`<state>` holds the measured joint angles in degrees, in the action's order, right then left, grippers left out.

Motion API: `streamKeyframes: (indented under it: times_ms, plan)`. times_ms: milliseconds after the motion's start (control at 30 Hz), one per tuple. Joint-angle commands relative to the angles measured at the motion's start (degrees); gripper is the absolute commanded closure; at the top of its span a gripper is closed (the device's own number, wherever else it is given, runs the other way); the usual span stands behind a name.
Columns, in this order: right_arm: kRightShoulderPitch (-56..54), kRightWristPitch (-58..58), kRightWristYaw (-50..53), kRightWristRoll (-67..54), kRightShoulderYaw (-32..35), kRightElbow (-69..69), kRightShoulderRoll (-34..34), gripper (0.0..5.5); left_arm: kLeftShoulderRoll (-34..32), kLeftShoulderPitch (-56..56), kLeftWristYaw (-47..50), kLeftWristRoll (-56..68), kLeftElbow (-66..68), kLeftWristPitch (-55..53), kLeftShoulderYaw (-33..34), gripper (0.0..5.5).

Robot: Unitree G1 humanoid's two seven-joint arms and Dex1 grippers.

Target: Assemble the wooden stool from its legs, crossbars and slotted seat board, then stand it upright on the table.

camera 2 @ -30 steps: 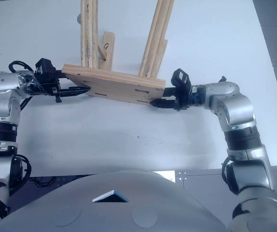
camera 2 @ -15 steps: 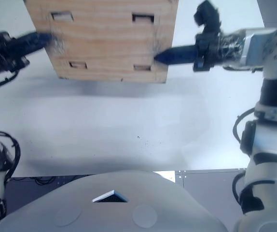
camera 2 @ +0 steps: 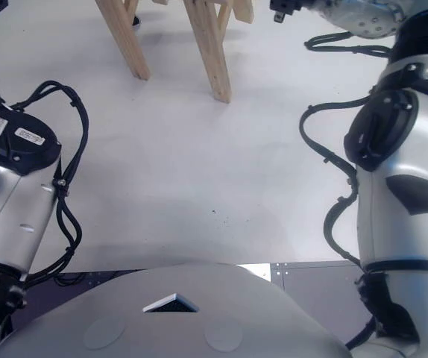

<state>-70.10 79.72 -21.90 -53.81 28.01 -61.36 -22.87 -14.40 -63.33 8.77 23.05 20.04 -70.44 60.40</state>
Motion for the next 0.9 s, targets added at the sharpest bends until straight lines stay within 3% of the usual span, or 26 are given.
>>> streamKeyframes:
  times_ms: [33,167,267,367,467,600,700,900]
  plan:
    - [0.28,-4.11,5.80,0.78,5.18,-4.06,-0.33,3.25,0.78,0.72,1.98,2.88,1.47,6.44,0.69,3.18]
    - [4.53,-5.17,5.30,0.66,7.82,0.04,-0.44,2.57,1.44,7.19,-1.34,6.58,-1.18,13.50,-0.50,2.58]
    - [13.85,-12.28,1.37,-2.30,9.57,22.19,3.33,2.52,3.72,20.99,-9.43,3.21,-11.61,21.10,-12.80,2.19]
    - [30.84,-21.38,-0.66,-0.04,3.52,51.23,9.67,2.52,7.36,34.74,-10.83,-2.51,-16.17,26.48,-22.91,2.14]
    - [46.53,-45.03,3.98,24.88,-17.34,62.85,10.40,3.06,10.23,43.04,-10.03,-5.15,-15.72,34.06,-23.66,2.10]
    - [59.80,-58.82,16.97,38.26,-27.74,66.58,21.33,3.72,13.09,56.71,-15.25,-11.69,-20.59,50.77,-34.25,2.71]
    - [64.63,-64.24,20.70,42.03,-31.02,68.28,25.73,4.27,13.77,58.81,-17.98,-10.96,-22.62,55.04,-38.31,3.16]
    - [59.59,-70.41,23.88,43.26,-27.00,59.99,26.85,5.18,6.67,54.55,-22.99,-11.76,-17.58,60.16,-42.27,3.97]
